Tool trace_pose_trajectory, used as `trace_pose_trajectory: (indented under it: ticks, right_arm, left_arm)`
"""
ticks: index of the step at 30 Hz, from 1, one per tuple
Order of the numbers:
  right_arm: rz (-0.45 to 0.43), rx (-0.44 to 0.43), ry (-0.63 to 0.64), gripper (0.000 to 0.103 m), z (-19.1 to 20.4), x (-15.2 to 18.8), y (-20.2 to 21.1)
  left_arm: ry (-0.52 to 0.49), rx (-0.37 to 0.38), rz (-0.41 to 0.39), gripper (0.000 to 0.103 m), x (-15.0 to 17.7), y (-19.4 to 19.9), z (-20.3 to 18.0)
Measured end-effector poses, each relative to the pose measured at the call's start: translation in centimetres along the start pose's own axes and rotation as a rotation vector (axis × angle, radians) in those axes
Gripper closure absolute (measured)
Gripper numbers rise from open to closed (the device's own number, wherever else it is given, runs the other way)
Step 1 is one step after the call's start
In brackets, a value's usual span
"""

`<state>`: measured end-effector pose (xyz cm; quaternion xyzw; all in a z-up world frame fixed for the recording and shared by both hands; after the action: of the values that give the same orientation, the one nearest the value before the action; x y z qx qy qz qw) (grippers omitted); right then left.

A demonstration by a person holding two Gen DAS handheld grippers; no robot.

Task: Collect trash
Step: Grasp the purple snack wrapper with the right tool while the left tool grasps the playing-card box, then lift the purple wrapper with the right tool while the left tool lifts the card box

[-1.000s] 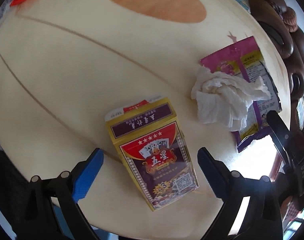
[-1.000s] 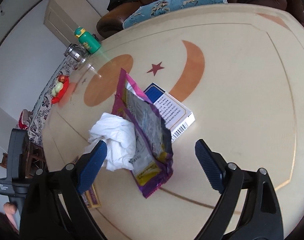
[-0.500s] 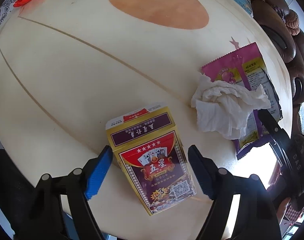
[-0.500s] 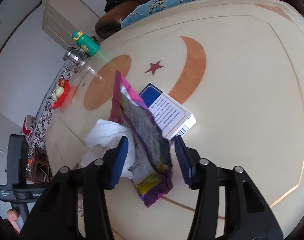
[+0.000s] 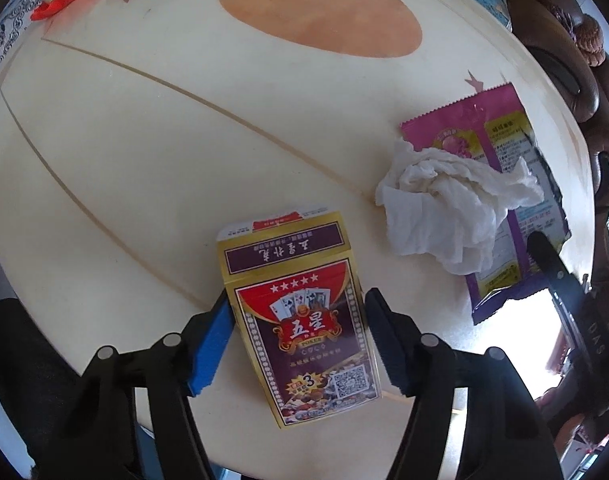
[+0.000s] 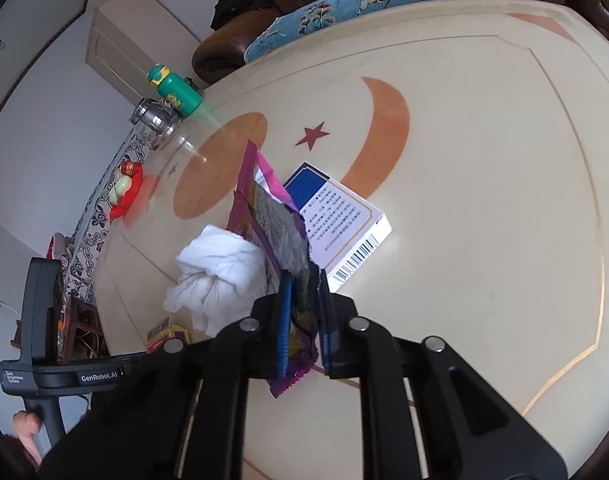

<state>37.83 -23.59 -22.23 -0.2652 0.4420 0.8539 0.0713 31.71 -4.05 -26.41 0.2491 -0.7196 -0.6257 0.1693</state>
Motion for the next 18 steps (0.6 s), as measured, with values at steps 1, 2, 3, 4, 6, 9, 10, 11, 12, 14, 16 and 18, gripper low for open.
trace_pose_trajectory:
  ticks: [1, 2, 3, 4, 6, 9, 10, 11, 12, 14, 16, 18]
  right_arm:
    - [-0.005, 0.0, 0.001, 0.094, 0.1, 0.1, 0.1]
    - [-0.011, 0.001, 0.007, 0.095, 0.3, 0.0, 0.3]
    - [-0.027, 0.01, 0.017, 0.095, 0.5, 0.0, 0.8]
    - [-0.036, 0.009, 0.026, 0.095, 0.9, -0.1, 1.2]
    - [-0.062, 0.021, 0.055, 0.096, 1.8, -0.5, 2.3]
    - [-0.096, 0.05, 0.108, 0.097, 3.5, -1.0, 4.1]
    - [-0.105, 0.047, 0.119, 0.097, 4.1, -1.1, 4.6]
    - [-0.115, 0.057, 0.138, 0.097, 4.8, -1.1, 5.2]
    - [-0.124, 0.07, 0.154, 0.097, 5.3, -1.1, 5.6]
    - [-0.129, 0.084, 0.171, 0.097, 5.9, -1.1, 6.2]
    - [-0.151, 0.119, 0.187, 0.097, 6.4, -1.1, 7.1]
    - [-0.162, 0.16, 0.211, 0.097, 6.5, -0.8, 8.1]
  left_arm:
    - [0.0, 0.005, 0.002, 0.04, 0.1, 0.1, 0.0]
    - [-0.003, 0.006, 0.004, 0.04, 0.0, 0.1, -0.1]
    - [-0.008, 0.008, 0.006, 0.04, 0.1, 0.2, 0.0]
    - [-0.014, 0.01, 0.004, 0.041, 0.1, 0.3, -0.1]
    - [-0.022, 0.014, 0.0, 0.041, 0.1, 0.6, 0.6]
    - [-0.036, 0.018, -0.01, 0.041, -0.2, 1.0, 0.9]
    - [-0.038, 0.021, -0.011, 0.041, -0.3, 1.1, 1.0]
    - [-0.039, 0.025, -0.008, 0.041, -0.3, 1.2, 1.1]
    - [-0.043, 0.028, -0.007, 0.041, -0.3, 1.3, 1.1]
    - [-0.047, 0.031, -0.01, 0.041, -0.4, 1.6, 0.8]
    - [-0.055, 0.034, -0.022, 0.041, -0.6, 2.0, 0.9]
    - [-0.064, 0.042, -0.024, 0.041, -0.4, 2.5, 0.9]
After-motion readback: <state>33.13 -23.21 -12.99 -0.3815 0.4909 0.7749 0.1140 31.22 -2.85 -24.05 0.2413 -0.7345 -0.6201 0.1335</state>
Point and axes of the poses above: each gripper's, at about its wrist camera, not at the fingertips, and y roughly against the way its jaws point, z to its left, x to its underside, the point moved 9 cm from there along -y, roughly the way its jaws point, and after that the axes turned 6 degrees about y, right-handed, at the moved point
